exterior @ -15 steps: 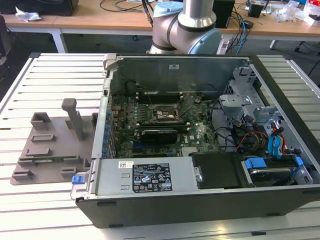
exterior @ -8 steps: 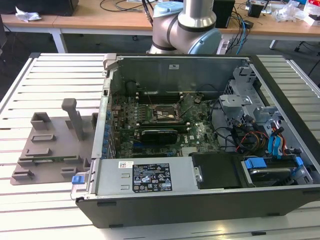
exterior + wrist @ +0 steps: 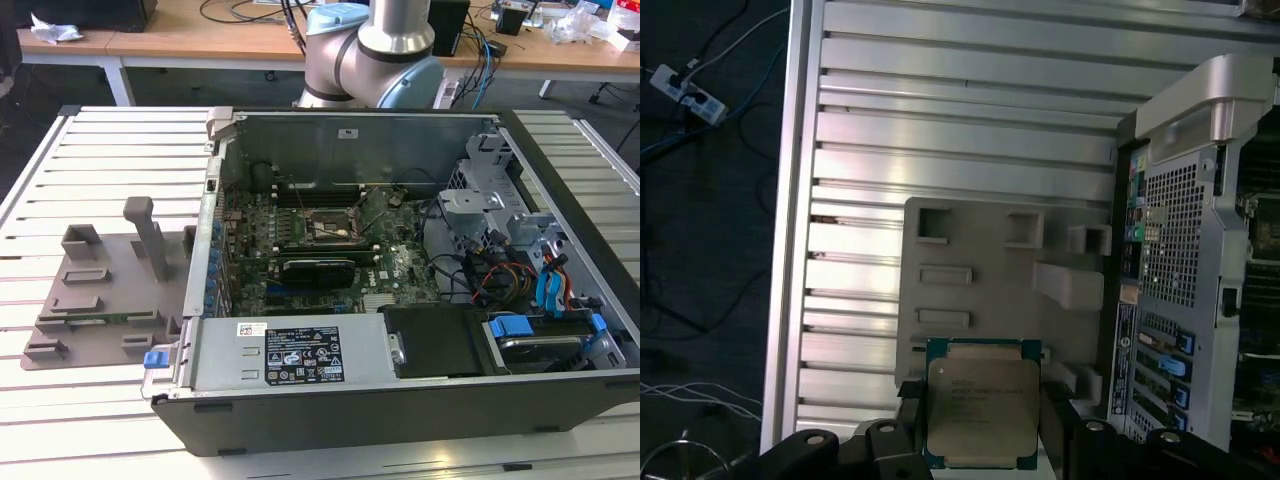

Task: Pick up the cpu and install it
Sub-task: 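Pick up the cpu and move it towards the insertion slot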

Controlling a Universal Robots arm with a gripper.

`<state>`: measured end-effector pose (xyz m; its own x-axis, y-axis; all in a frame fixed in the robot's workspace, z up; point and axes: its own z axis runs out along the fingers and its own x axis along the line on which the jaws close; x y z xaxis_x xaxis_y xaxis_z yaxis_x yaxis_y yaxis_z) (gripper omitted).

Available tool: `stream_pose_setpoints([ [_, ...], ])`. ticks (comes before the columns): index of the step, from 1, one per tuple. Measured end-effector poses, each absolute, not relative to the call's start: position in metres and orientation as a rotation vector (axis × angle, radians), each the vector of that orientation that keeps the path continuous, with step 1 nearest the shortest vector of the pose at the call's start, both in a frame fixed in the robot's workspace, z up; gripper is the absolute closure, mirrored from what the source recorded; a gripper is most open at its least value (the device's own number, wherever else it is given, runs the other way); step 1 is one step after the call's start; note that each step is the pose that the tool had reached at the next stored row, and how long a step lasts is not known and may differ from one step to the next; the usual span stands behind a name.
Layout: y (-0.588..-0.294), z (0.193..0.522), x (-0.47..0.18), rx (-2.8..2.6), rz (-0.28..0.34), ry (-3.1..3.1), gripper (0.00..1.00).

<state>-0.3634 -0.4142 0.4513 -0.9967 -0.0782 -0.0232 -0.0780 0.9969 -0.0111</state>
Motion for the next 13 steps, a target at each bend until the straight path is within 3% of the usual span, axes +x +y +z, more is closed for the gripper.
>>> stream_pose_setpoints([
  [13, -0.411, 0.447, -0.308, -0.122, -0.017, 3.116, 0.45],
])
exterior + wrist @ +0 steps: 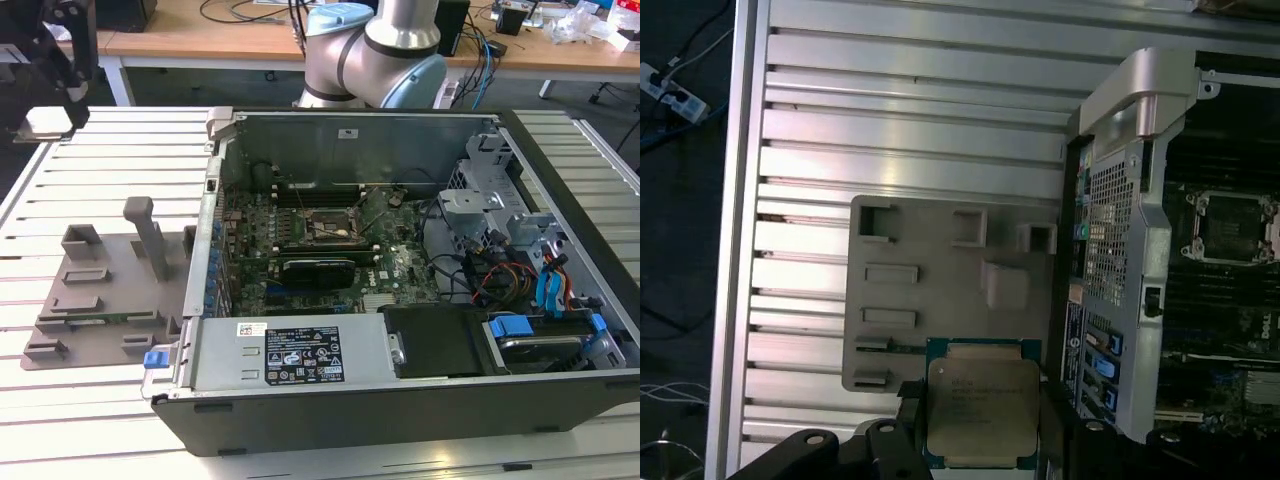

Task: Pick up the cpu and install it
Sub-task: 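Pick up the cpu and move it towards the insertion slot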

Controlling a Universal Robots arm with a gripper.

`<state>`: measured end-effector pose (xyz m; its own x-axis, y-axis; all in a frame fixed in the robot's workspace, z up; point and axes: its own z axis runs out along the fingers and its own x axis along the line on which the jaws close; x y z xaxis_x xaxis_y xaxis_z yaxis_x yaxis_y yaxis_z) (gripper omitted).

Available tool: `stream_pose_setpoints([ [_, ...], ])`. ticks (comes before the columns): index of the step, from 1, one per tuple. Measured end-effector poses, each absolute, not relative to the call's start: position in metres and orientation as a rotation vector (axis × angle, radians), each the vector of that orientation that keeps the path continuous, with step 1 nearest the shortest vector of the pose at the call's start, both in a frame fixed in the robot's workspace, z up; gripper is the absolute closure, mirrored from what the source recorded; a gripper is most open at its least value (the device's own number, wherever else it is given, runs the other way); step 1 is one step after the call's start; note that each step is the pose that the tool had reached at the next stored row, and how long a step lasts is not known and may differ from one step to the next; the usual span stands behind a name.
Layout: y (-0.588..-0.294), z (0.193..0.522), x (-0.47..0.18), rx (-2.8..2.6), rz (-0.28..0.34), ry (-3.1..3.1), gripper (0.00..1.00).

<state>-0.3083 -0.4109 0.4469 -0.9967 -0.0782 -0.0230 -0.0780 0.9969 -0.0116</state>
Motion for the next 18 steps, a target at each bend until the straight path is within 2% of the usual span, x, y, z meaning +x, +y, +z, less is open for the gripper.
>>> stream_pose_setpoints([
  [9, -0.405, 0.437, -0.274, -0.122, -0.018, 3.116, 0.45],
  [18, -0.372, 0.427, -0.222, -0.122, -0.018, 3.117, 0.45],
])
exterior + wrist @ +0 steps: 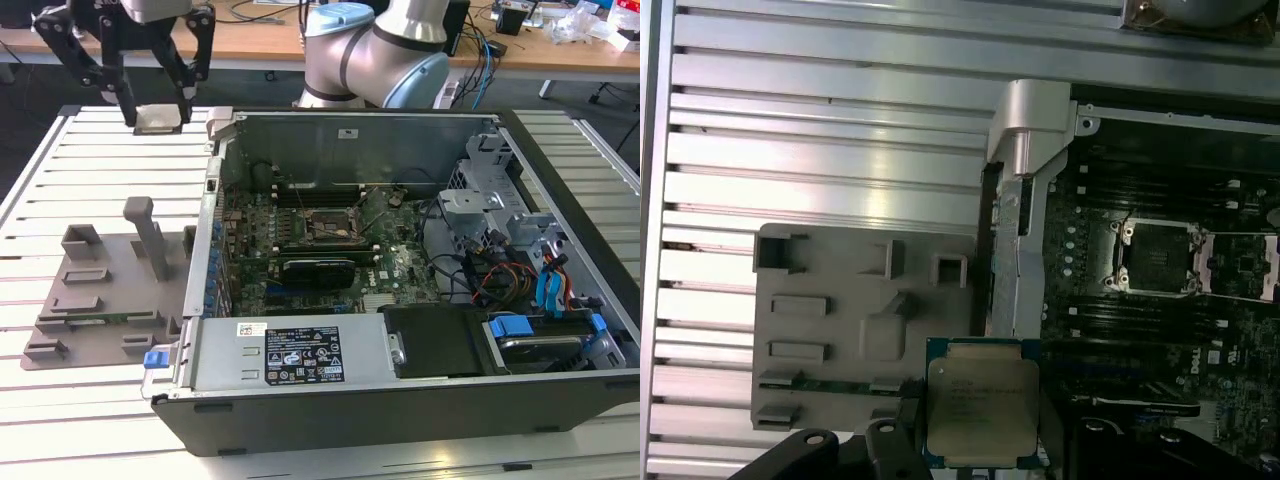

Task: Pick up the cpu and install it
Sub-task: 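Pick up the cpu and move it towards the insertion slot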

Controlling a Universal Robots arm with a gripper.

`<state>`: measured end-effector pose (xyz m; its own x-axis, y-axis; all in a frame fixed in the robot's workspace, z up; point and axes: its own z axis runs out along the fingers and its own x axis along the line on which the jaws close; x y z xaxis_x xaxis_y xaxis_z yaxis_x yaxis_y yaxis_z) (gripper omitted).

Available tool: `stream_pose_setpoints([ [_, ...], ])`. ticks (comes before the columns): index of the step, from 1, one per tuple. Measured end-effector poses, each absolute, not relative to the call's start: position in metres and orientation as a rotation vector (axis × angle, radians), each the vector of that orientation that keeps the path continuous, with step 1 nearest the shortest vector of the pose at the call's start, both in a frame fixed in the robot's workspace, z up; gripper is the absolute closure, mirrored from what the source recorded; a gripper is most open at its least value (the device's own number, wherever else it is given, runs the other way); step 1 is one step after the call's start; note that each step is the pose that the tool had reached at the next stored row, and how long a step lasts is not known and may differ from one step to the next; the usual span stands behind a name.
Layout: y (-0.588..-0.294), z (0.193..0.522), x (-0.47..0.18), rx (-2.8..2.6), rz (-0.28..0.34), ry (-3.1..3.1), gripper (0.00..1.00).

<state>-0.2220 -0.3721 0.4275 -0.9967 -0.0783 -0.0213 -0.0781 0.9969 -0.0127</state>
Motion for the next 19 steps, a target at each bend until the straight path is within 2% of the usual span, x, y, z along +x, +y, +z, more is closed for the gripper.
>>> stream_pose_setpoints([
  [19, -0.366, 0.422, -0.142, -0.122, -0.019, 3.117, 0.45],
])
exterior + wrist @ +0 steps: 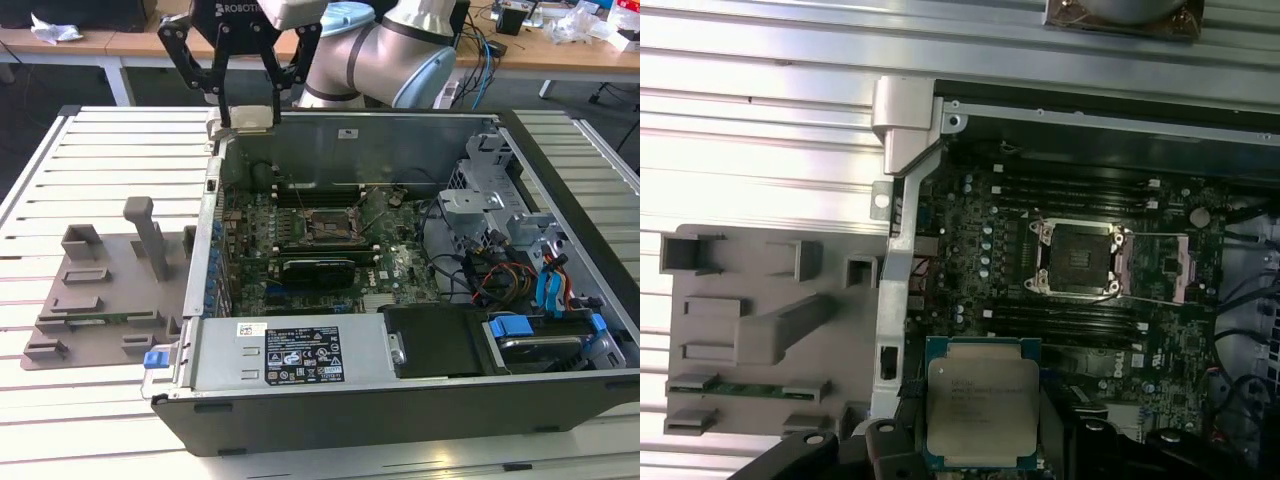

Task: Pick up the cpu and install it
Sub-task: 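Pick up the cpu and move it towards the insertion slot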

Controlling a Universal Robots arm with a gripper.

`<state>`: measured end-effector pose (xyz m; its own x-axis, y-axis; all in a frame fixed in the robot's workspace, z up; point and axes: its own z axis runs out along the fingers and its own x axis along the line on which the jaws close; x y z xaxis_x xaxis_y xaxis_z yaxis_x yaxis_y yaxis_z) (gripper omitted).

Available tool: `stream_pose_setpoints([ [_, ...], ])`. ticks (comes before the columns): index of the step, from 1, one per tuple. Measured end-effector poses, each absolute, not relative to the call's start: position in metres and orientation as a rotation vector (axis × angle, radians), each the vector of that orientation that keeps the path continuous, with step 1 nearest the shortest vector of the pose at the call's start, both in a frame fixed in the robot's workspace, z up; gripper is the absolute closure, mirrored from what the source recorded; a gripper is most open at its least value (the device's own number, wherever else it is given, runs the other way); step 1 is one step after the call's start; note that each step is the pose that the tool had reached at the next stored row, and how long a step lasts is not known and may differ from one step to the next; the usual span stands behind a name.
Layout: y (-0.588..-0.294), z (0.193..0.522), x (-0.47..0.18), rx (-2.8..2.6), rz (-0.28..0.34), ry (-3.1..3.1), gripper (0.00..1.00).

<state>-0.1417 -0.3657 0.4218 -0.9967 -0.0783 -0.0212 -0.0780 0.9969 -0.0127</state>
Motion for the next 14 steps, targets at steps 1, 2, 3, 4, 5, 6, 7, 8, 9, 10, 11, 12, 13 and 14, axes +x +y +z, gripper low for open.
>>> stream_pose_setpoints([
  [1, -0.365, 0.421, -0.138, -0.122, -0.018, 3.117, 0.45],
  [2, -0.365, 0.421, -0.136, -0.122, -0.019, 3.117, 0.45],
  [3, -0.365, 0.421, -0.134, -0.122, -0.019, 3.117, 0.45],
  [4, -0.365, 0.420, -0.131, -0.122, -0.019, 3.118, 0.45],
  [5, -0.364, 0.420, -0.130, -0.122, -0.018, 3.118, 0.45],
  [6, -0.364, 0.419, -0.127, -0.122, -0.019, 3.118, 0.45],
  [7, -0.364, 0.419, -0.124, -0.122, -0.018, 3.118, 0.45],
  [8, -0.364, 0.418, -0.122, -0.122, -0.018, 3.118, 0.45],
  [9, -0.363, 0.417, -0.119, -0.122, -0.019, 3.118, 0.45],
  [10, -0.363, 0.417, -0.118, -0.122, -0.019, 3.118, 0.45],
  [11, -0.363, 0.416, -0.115, -0.122, -0.019, 3.118, 0.45],
  [12, -0.363, 0.414, -0.112, -0.122, -0.019, 3.118, 0.45],
  [13, -0.362, 0.413, -0.110, -0.122, -0.019, 3.118, 0.45],
  [14, -0.362, 0.412, -0.109, -0.122, -0.019, 3.118, 0.45],
])
